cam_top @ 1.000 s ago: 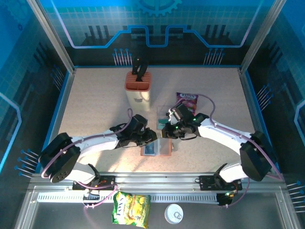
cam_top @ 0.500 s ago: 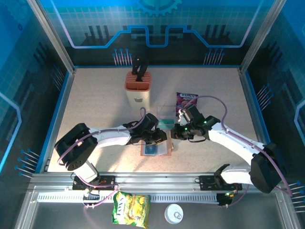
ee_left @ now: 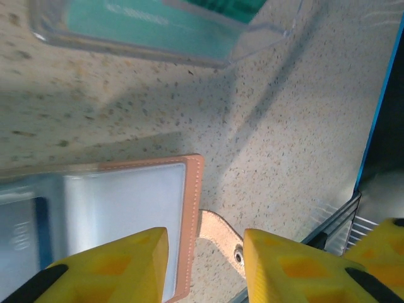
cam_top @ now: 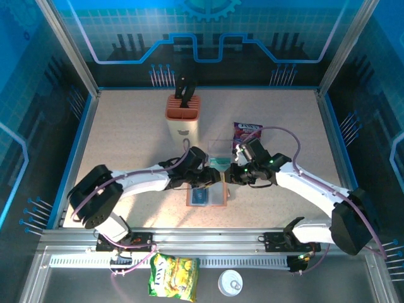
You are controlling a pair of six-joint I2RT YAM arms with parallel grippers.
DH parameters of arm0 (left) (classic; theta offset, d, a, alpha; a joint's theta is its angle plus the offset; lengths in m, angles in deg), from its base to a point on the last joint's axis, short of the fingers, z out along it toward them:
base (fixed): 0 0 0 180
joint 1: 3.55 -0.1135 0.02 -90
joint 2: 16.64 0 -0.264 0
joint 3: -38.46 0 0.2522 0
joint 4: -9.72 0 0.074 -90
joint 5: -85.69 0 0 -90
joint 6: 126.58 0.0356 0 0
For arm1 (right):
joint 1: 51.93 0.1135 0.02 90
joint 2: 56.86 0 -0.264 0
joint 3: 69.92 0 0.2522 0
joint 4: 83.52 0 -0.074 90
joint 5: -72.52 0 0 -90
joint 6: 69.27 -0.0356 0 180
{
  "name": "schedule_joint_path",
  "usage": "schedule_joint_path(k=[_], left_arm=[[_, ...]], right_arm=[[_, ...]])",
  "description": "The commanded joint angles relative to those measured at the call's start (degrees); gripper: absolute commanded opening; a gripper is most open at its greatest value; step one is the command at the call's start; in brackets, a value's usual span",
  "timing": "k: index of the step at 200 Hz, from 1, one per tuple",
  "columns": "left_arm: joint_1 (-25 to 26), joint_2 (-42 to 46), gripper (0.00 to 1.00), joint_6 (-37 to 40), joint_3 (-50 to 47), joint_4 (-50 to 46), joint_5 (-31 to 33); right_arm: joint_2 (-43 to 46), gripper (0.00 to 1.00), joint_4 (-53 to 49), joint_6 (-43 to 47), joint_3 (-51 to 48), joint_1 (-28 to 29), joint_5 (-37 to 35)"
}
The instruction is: Take the credit cards out of the card holder
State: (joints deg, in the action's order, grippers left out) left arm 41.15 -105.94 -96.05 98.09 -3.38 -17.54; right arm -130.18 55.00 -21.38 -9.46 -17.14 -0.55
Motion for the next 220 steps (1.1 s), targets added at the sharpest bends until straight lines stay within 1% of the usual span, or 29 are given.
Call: schedule_joint_path(k=[1, 21, 46, 82, 110, 189, 220], left_arm=[[-1.32, 4.73, 0.36, 3.55, -2.04, -6.45, 2.87], [-1.89, 7.98, 0.36, 4.93, -3.91, -10.02, 5.16], [-2.83, 10.72, 0.36, 5.22, -7.0, -11.18, 6.39], [-3.07, 11.69, 0.36, 6.17, -9.57, -13.18, 8.2], [-3.08, 11.51, 0.33, 6.24, -11.26, -13.6, 8.73], [-3.0, 9.84, 0.31, 3.65, -15.0, -8.49, 5.31], [-2.95, 11.16, 0.3, 3.27, -14.81, -9.63, 5.19]], right_arm=[[-1.77, 0.15, 1.59, -1.29, 0.56, 0.76, 1.87], [-3.45, 0.15, 2.06, -1.48, 1.78, 1.87, 2.0], [-6.06, 0.16, 2.58, -1.64, 3.38, 3.45, 2.21], [-10.32, 0.17, 3.64, -2.01, 6.92, 5.93, 2.48], [-13.23, 0.18, 4.04, -2.1, 8.29, 7.51, 2.93], [-16.83, 0.18, 6.34, -2.45, 8.54, 8.41, 3.94], [-18.12, 0.18, 7.29, -2.71, 8.69, 8.7, 4.6]])
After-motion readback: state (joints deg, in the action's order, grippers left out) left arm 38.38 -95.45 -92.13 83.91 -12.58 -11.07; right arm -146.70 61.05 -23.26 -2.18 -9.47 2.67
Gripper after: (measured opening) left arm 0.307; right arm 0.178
